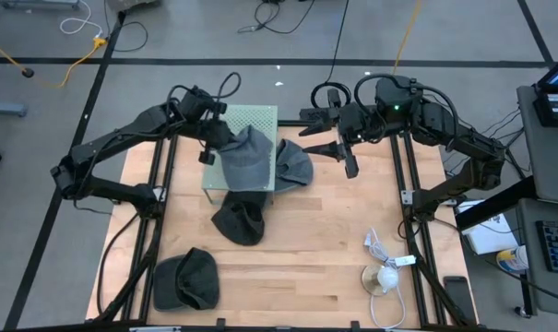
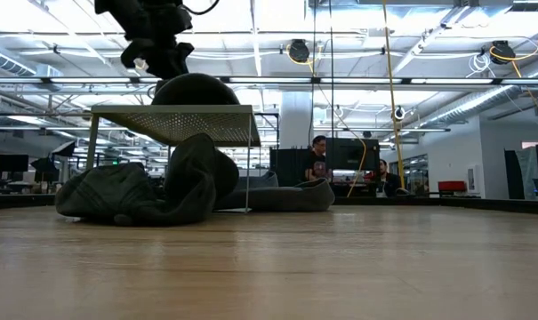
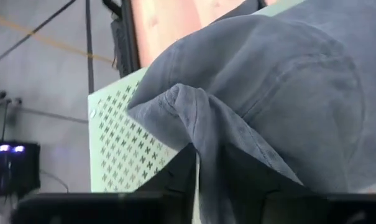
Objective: Pick & Place hat
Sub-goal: Put the right gray cap on the shelf
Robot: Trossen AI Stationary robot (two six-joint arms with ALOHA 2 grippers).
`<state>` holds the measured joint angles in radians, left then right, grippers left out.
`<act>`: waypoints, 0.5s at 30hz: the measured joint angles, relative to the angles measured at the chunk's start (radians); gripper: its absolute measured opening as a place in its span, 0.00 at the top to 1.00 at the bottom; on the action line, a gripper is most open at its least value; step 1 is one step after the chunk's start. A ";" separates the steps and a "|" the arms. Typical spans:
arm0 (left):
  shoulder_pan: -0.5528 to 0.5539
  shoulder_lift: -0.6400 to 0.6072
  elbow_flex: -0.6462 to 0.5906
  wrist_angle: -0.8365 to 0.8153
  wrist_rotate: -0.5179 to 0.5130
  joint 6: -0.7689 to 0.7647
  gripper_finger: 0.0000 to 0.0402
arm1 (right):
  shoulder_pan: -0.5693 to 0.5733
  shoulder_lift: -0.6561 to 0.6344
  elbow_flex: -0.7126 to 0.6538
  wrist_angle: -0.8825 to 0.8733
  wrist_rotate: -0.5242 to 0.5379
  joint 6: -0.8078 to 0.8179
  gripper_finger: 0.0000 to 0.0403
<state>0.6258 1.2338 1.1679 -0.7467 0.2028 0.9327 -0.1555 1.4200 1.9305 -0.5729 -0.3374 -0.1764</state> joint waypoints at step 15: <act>-0.021 -0.134 0.000 0.218 -0.178 -0.528 0.59 | 0.000 0.000 0.000 -0.018 0.000 0.017 0.61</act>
<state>0.6045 1.1001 1.1675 -0.5284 0.0245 0.4050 -0.1555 1.4200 1.9308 -0.5906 -0.3369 -0.1596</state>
